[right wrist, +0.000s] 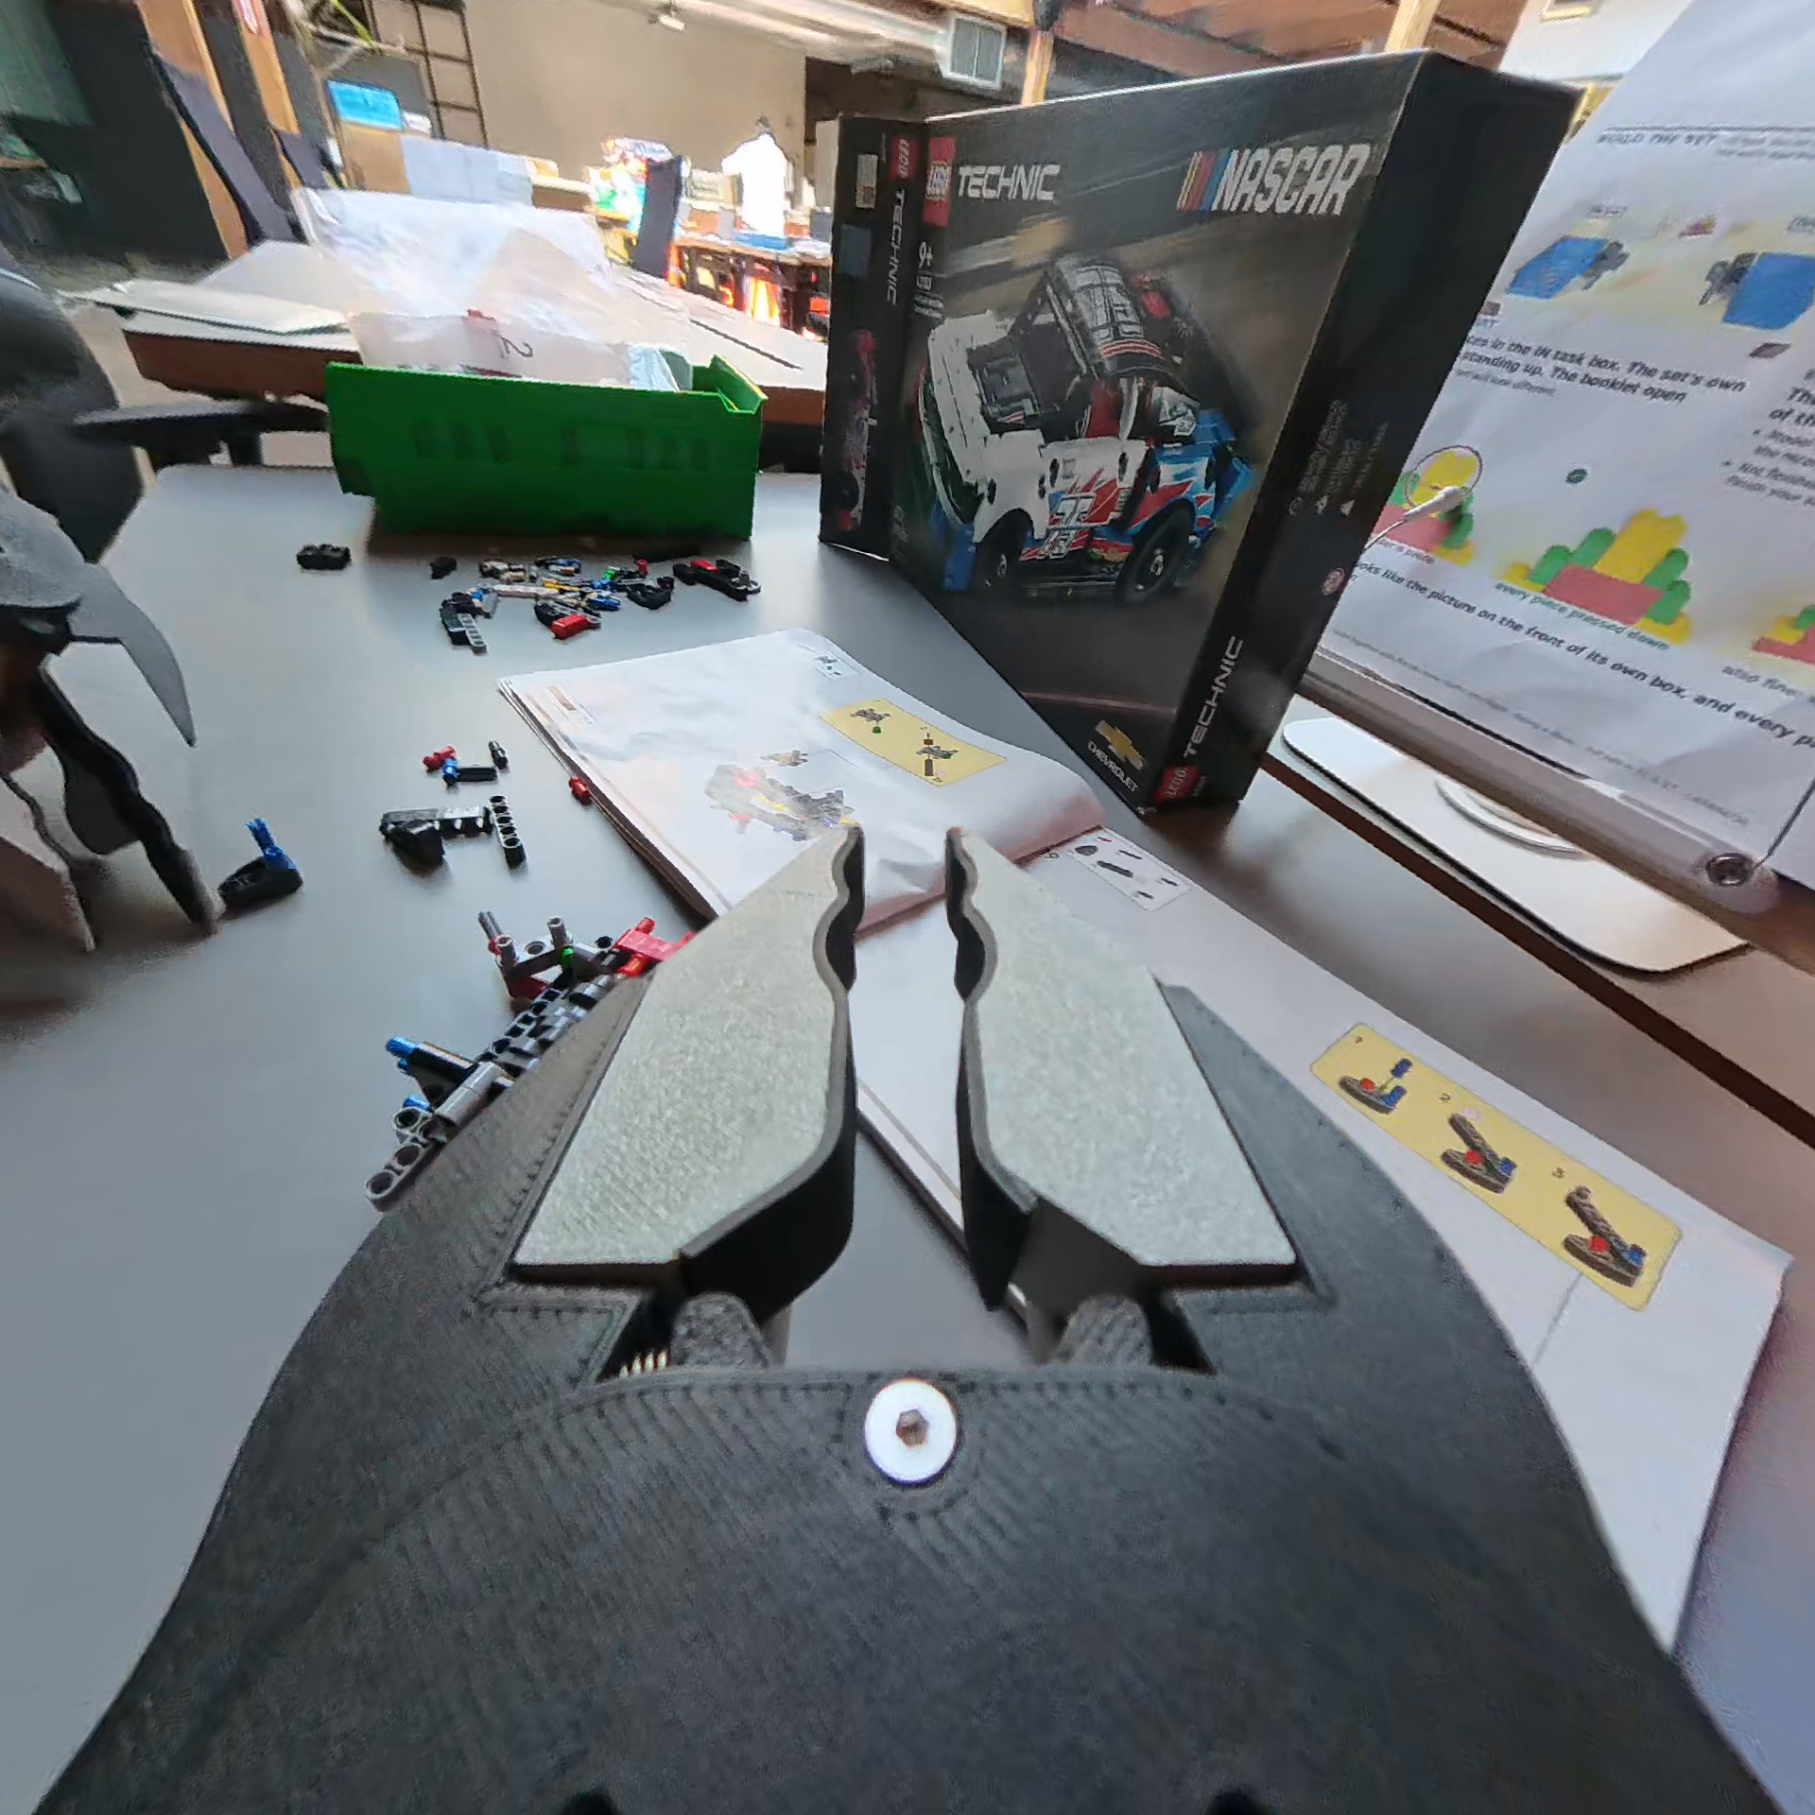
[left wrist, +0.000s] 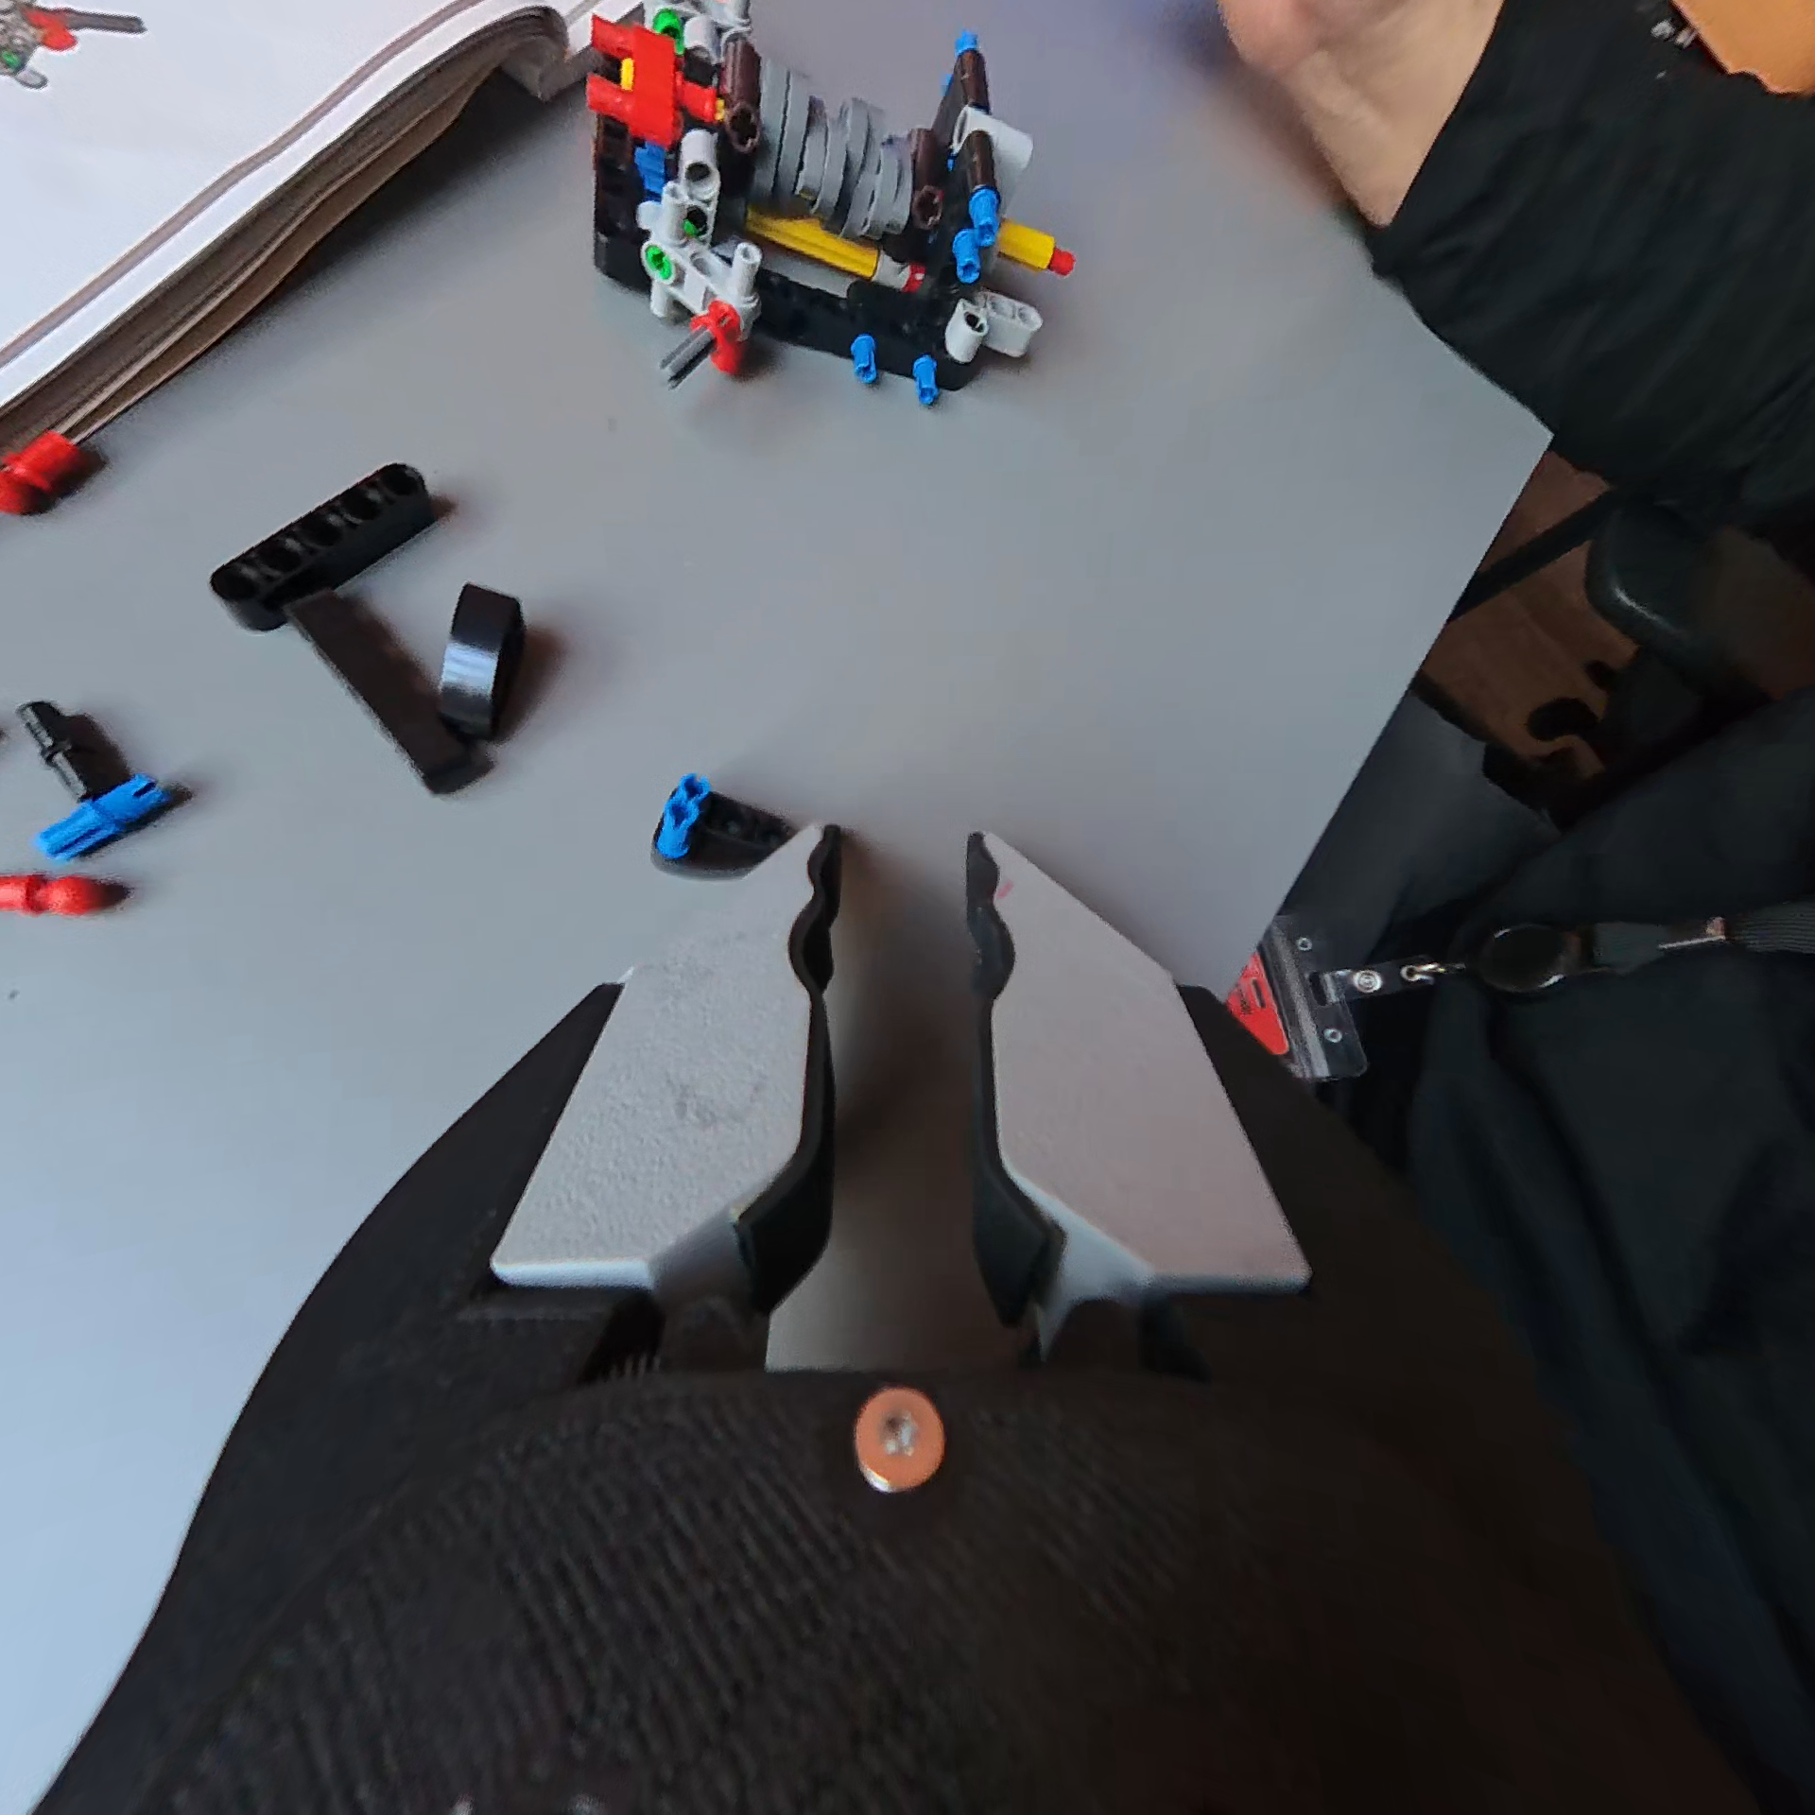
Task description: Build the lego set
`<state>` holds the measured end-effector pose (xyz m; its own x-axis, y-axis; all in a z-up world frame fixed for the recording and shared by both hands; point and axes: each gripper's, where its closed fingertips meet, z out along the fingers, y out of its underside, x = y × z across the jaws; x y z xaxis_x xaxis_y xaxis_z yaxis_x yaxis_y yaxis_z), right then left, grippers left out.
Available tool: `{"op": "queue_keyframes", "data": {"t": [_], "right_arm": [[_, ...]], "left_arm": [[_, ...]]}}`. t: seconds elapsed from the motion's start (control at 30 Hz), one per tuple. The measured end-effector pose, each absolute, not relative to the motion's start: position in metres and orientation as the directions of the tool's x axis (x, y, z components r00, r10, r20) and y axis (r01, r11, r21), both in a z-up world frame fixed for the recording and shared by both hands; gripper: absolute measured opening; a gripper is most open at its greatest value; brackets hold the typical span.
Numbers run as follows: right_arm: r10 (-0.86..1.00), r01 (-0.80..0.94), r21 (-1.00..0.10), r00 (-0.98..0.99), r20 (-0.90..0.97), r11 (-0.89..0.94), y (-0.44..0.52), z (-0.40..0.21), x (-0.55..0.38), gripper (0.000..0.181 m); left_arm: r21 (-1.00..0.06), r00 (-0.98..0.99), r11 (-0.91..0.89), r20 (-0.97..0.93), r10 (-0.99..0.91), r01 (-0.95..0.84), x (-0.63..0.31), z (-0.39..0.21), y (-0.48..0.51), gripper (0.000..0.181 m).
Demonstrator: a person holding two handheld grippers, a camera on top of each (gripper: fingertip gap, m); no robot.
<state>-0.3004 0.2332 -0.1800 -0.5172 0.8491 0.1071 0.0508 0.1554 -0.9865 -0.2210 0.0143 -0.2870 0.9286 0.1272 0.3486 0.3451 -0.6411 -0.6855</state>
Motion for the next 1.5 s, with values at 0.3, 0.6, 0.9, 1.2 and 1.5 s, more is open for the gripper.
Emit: {"op": "queue_keyframes", "data": {"t": [0.3,0.6,0.9,1.2,1.5], "right_arm": [[0.844,0.053,-0.985,-0.524,0.113,0.165,0.23,-0.184,-0.303,0.012],[0.836,0.078,-0.985,-0.541,0.089,0.155,0.226,-0.191,-0.306,0.013],[0.835,0.075,-0.985,-0.543,0.089,0.154,0.226,-0.191,-0.307,0.013],[0.846,0.07,-0.99,-0.529,0.066,0.121,0.235,-0.187,-0.308,0.013],[0.845,0.075,-0.989,-0.531,0.068,0.127,0.235,-0.189,-0.31,0.012]], "left_arm": [[-0.642,0.96,-0.721,0.248,0.126,0.26,-0.222,-0.276,-0.004,0.026],[-0.62,0.937,-0.706,0.172,0.305,0.344,-0.263,-0.29,-0.026,0.026],[-0.645,0.935,-0.685,0.155,0.318,0.339,-0.26,-0.29,-0.008,0.026],[-0.654,0.928,-0.701,0.004,0.374,0.285,-0.266,-0.293,0.003,0.04],[-0.7,0.886,-0.62,0.037,0.463,0.353,-0.272,-0.292,0.011,0.039]]}}
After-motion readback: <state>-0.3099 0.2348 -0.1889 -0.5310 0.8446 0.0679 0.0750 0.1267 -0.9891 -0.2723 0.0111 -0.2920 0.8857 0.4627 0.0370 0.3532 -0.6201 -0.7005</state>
